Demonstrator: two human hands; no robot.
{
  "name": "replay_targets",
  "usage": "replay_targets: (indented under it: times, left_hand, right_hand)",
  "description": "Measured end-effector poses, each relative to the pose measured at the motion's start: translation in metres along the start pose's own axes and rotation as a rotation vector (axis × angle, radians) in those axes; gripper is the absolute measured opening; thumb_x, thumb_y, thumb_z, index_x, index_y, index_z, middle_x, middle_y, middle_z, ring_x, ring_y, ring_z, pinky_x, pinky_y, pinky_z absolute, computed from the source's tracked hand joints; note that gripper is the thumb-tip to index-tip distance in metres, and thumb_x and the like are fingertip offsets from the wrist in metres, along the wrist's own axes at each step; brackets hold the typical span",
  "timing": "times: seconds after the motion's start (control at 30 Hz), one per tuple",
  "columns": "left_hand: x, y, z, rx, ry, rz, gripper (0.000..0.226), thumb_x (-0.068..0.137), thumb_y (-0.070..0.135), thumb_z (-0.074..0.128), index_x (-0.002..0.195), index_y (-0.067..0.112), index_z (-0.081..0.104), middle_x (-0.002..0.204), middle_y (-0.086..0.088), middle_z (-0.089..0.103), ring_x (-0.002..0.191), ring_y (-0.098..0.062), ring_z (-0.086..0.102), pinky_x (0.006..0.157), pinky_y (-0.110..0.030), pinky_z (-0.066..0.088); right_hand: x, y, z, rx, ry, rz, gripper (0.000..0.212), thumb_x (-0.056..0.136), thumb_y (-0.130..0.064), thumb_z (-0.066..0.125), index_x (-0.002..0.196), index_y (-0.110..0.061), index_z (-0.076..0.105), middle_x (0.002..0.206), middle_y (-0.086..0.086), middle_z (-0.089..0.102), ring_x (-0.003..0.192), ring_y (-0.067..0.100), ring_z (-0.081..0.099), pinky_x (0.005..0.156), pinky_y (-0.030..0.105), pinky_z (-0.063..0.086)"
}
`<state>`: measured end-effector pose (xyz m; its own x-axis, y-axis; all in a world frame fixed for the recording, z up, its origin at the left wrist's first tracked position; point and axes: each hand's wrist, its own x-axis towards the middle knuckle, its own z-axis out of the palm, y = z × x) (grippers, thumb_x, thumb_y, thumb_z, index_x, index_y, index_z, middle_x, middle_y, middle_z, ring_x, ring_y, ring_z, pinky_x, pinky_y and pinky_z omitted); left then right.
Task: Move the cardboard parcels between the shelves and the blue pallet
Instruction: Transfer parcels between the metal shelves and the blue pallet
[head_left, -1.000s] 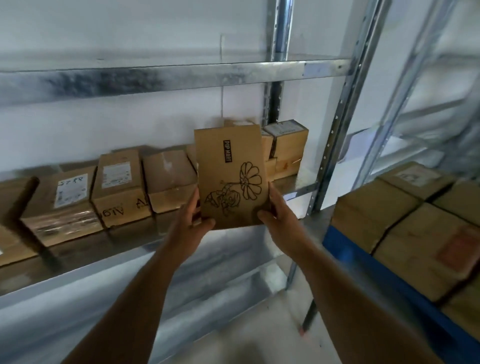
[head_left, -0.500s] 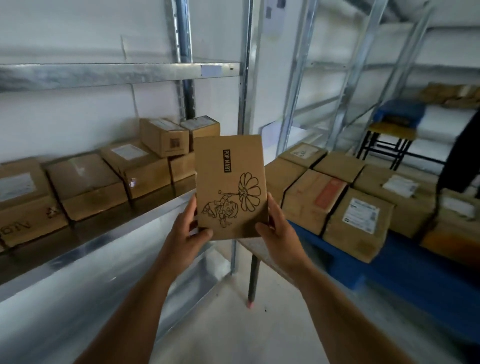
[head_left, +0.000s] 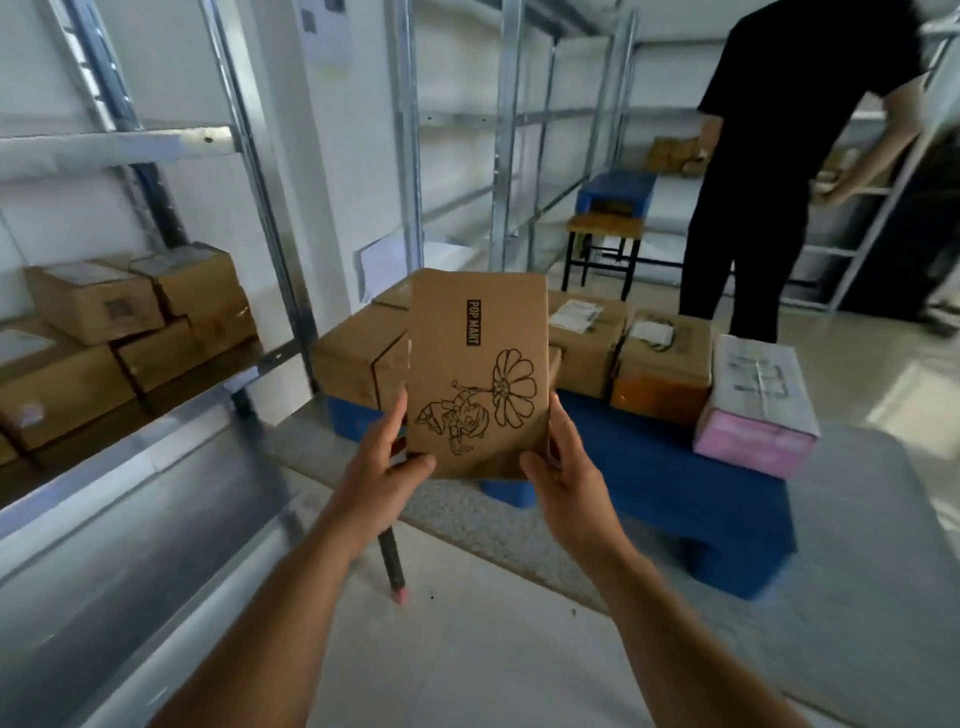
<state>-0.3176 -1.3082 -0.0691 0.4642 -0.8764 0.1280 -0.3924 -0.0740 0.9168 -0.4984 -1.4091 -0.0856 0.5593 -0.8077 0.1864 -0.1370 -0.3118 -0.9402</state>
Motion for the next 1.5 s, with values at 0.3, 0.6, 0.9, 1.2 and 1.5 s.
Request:
replay_targets:
  times: [0.3, 0.6, 0.9, 1.2, 1.5]
  left_hand:
    - [0.017, 0.02, 0.109, 0.002, -0.187, -0.022, 0.072, 0.094, 0.019, 0.054, 0.148, 0.037, 0.01, 0.132, 0.017, 0.04, 0.112, 0.006, 0.043, 0.094, -0.021, 0.034]
    - [0.053, 0.005, 0.154, 0.192, -0.282, -0.089, 0.066, 0.095, 0.037, 0.048, 0.148, 0.039, 0.008, 0.153, -0.002, 0.026, 0.137, -0.02, 0.03, 0.106, -0.04, 0.029]
    - [0.112, -0.018, 0.164, 0.162, -0.325, -0.09, 0.059, 0.097, 0.037, 0.044, 0.148, 0.036, 0.014, 0.155, 0.002, 0.021, 0.14, -0.016, 0.024, 0.108, -0.033, 0.024]
    - [0.152, -0.033, 0.148, 0.55, -0.2, 0.189, 0.063, 0.09, 0.026, 0.059, 0.146, 0.024, 0.03, 0.144, 0.001, 0.039, 0.121, -0.012, 0.039, 0.096, -0.024, 0.033]
    - [0.185, -0.047, 0.131, 0.804, -0.321, 0.194, 0.061, 0.093, 0.035, 0.054, 0.146, 0.025, 0.028, 0.154, 0.008, 0.023, 0.142, -0.014, 0.016, 0.116, -0.035, 0.016]
  right_hand:
    - [-0.03, 0.044, -0.095, -0.162, 0.112, 0.115, 0.069, 0.098, -0.025, 0.048, 0.15, -0.042, 0.005, 0.138, -0.012, 0.046, 0.118, 0.01, 0.049, 0.099, 0.039, 0.046]
    - [-0.021, 0.078, -0.124, -0.092, 0.112, 0.222, 0.074, 0.092, -0.024, 0.057, 0.147, -0.045, 0.012, 0.128, -0.011, 0.056, 0.109, 0.01, 0.057, 0.085, 0.027, 0.048]
    - [0.028, 0.102, -0.122, -0.108, 0.134, 0.332, 0.07, 0.095, -0.032, 0.052, 0.148, -0.045, 0.008, 0.128, -0.011, 0.055, 0.105, 0.009, 0.058, 0.078, 0.026, 0.05]
    - [0.065, 0.129, -0.11, -0.23, 0.113, 0.399, 0.077, 0.091, -0.015, 0.054, 0.148, -0.042, 0.011, 0.115, -0.013, 0.05, 0.101, 0.012, 0.053, 0.084, 0.034, 0.05]
    - [0.086, 0.14, -0.09, -0.288, 0.198, 0.348, 0.059, 0.092, -0.015, 0.051, 0.144, -0.033, 0.029, 0.127, -0.003, 0.056, 0.106, 0.013, 0.053, 0.073, 0.025, 0.044]
